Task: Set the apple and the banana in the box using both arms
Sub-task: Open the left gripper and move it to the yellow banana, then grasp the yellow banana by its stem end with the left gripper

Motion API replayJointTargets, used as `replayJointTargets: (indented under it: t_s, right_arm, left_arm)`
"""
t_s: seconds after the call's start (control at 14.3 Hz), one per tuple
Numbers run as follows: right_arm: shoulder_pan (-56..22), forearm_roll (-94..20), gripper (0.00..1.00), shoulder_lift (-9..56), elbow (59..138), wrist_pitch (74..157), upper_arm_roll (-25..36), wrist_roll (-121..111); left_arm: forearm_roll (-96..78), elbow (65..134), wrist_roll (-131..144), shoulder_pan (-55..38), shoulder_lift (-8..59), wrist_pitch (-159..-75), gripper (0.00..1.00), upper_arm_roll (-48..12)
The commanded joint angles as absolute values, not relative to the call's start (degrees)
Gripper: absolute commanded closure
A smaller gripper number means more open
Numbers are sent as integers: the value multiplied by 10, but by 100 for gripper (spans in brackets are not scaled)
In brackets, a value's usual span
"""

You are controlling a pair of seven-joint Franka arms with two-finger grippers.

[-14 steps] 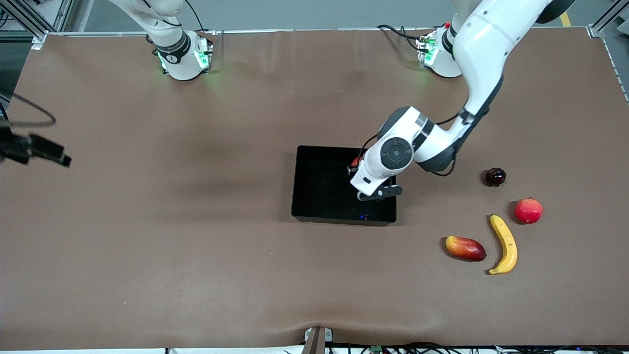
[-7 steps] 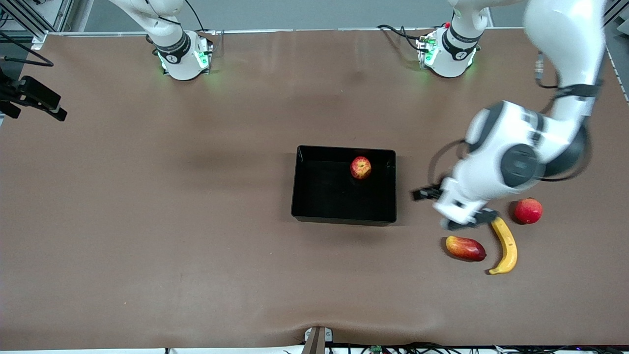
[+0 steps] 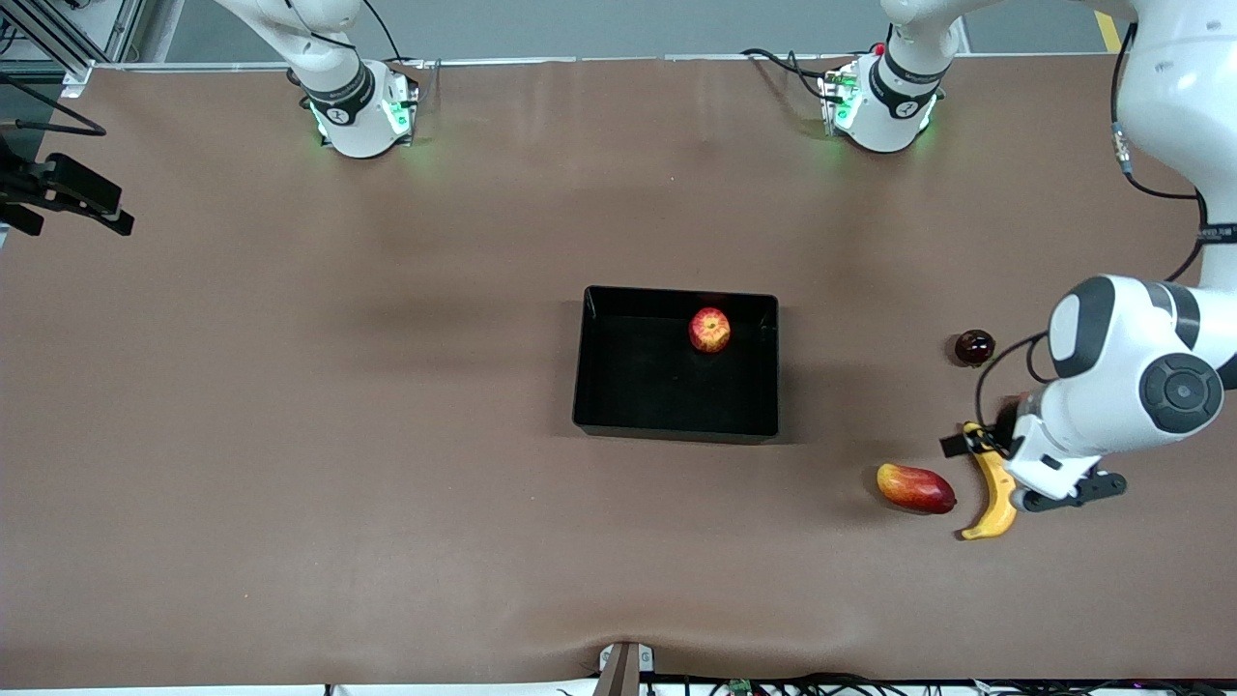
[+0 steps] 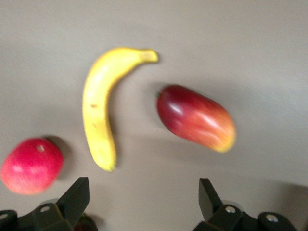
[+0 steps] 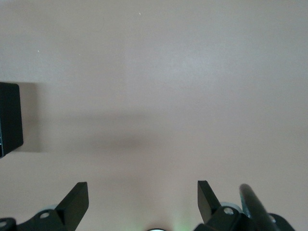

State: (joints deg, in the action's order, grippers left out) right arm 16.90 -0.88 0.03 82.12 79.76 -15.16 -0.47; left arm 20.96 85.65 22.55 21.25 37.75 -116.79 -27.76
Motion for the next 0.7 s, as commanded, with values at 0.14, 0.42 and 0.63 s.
replayJointTargets:
  t_s: [0.14, 0.42, 0.63]
  right_arm:
    - [-11, -17, 0, -19, 839, 794, 56, -16]
    - [-8, -17, 0, -18, 839, 794, 56, -25]
    - [-15, -16, 0, -16, 833, 795, 56, -25]
  left_arm:
    - [290, 857, 218, 248, 445, -1263, 0, -270]
    - [303, 859, 218, 247, 477, -1305, 10, -240]
    - [310, 858, 219, 248, 487, -1305, 67, -240]
